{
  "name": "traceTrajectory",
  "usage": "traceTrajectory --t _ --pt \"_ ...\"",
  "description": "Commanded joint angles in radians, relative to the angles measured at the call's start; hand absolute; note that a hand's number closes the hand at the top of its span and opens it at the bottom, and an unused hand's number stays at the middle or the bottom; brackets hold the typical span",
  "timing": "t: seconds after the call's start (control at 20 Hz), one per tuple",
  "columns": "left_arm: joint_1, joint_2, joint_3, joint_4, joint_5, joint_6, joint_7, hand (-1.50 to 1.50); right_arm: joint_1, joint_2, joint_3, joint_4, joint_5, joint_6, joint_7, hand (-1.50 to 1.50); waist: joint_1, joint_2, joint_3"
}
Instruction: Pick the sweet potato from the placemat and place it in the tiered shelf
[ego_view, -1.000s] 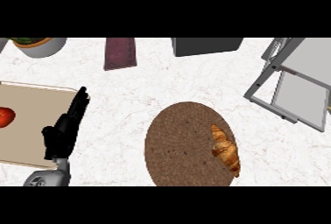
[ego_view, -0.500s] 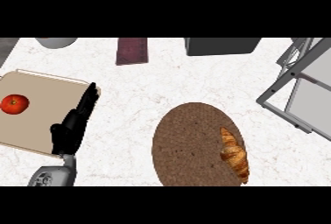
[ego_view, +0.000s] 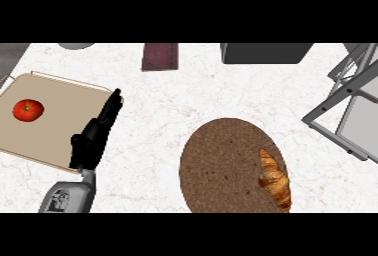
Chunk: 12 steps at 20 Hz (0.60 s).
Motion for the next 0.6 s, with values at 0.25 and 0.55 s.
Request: traceTrajectory --t 0.25,0.55 --pt "0.004 -0.065 -0.053 0.039 -0.039 0.025 -0.042 0.0 -0.243 -0.11 0.108 0.215 0.036 0.029 -0.048 1.5 0.023 0.005 0.001" --pt "-0.052 -0.004 0.025 0.043 0.007 -0.021 -0.006 0.0 -0.378 -0.111 0.195 0.217 0.133 -0.072 -0.1 1.5 0.02 0.004 0.0"
